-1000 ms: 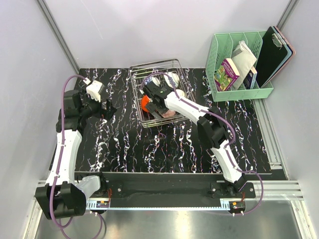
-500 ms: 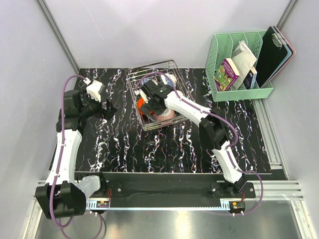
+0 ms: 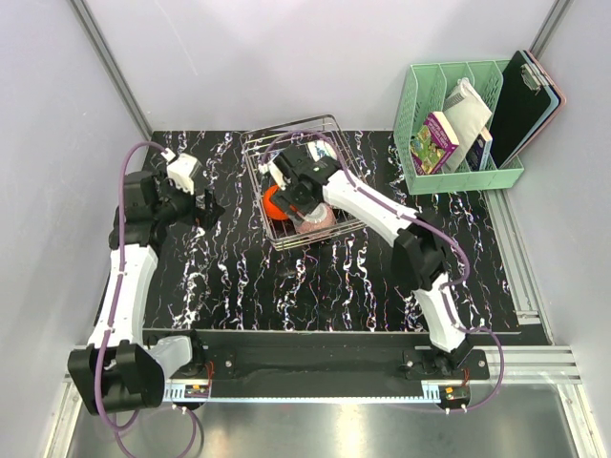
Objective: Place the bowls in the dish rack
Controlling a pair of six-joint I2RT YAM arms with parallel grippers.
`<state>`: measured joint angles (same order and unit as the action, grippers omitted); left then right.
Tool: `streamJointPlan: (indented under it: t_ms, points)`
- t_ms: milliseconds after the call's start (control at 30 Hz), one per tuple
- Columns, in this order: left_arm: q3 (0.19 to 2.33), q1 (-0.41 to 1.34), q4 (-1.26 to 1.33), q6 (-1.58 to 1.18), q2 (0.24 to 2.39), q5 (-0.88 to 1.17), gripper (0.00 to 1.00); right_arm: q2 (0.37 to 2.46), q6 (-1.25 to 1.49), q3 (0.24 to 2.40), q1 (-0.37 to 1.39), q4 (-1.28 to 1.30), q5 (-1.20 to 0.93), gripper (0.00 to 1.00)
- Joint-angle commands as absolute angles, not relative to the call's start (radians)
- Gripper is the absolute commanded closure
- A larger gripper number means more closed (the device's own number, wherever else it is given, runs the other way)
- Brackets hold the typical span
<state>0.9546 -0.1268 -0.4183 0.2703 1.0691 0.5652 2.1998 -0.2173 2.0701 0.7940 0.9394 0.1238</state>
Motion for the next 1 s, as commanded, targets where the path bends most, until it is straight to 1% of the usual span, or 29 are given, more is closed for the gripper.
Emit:
streamJointPlan:
  t_ms: [0, 33, 100, 133, 167, 200, 267, 333, 367, 467, 567, 700, 733, 867, 967]
  points:
    - [0.991, -0.133, -0.35, 0.275, 1.146, 0.58, 0.01, 2.079, -0.23, 2.112, 0.762, 0.882, 0.234, 0.22]
    - [1.005, -0.133, -0.345, 0.275, 1.164, 0.575, 0.01, 2.074, -0.229, 2.117, 0.753, 0.876, 0.251, 0.26]
    - [1.02, -0.132, -0.319, 0.267, 1.227, 0.554, 0.01, 2.068, -0.221, 2.121, 0.715, 0.851, 0.317, 0.39]
    - [1.041, -0.13, -0.313, 0.258, 1.251, 0.548, 0.01, 2.066, -0.221, 2.125, 0.698, 0.835, 0.336, 0.54]
    - [1.057, -0.129, -0.301, 0.252, 1.276, 0.537, 0.01, 2.063, -0.221, 2.126, 0.663, 0.827, 0.35, 0.56]
    - [1.075, -0.124, -0.298, 0.242, 1.329, 0.513, 0.01, 2.066, -0.221, 2.137, 0.64, 0.827, 0.357, 0.56]
    - [1.136, -0.118, -0.301, 0.221, 1.388, 0.505, 0.01, 2.072, -0.222, 2.143, 0.573, 0.819, 0.344, 0.48]
    - [1.204, -0.115, -0.304, 0.19, 1.463, 0.514, 0.01, 2.079, -0.23, 2.141, 0.532, 0.812, 0.324, 0.35]
    - [1.228, -0.112, -0.317, 0.183, 1.485, 0.52, 0.01, 2.085, -0.238, 2.143, 0.513, 0.811, 0.312, 0.32]
    - [1.321, -0.094, -0.342, 0.144, 1.558, 0.525, 0.01, 2.117, -0.255, 2.146, 0.442, 0.811, 0.238, 0.29]
    - [1.396, -0.055, -0.368, 0.124, 1.612, 0.517, 0.01, 2.155, -0.261, 2.152, 0.396, 0.81, 0.163, 0.24]
    - [1.456, -0.005, -0.38, 0.135, 1.676, 0.43, 0.01, 2.193, -0.264, 2.164, 0.362, 0.81, 0.032, 0.2]
    - [1.472, 0.03, -0.38, 0.138, 1.689, 0.413, 0.01, 2.198, -0.258, 2.166, 0.353, 0.81, 0.017, 0.2]
    - [1.519, 0.043, -0.385, 0.112, 1.744, 0.35, 0.01, 2.209, -0.247, 2.166, 0.339, 0.808, -0.069, 0.2]
    - [1.561, 0.049, -0.405, 0.1, 1.782, 0.298, 0.01, 2.233, -0.252, 2.172, 0.336, 0.807, -0.048, 0.22]
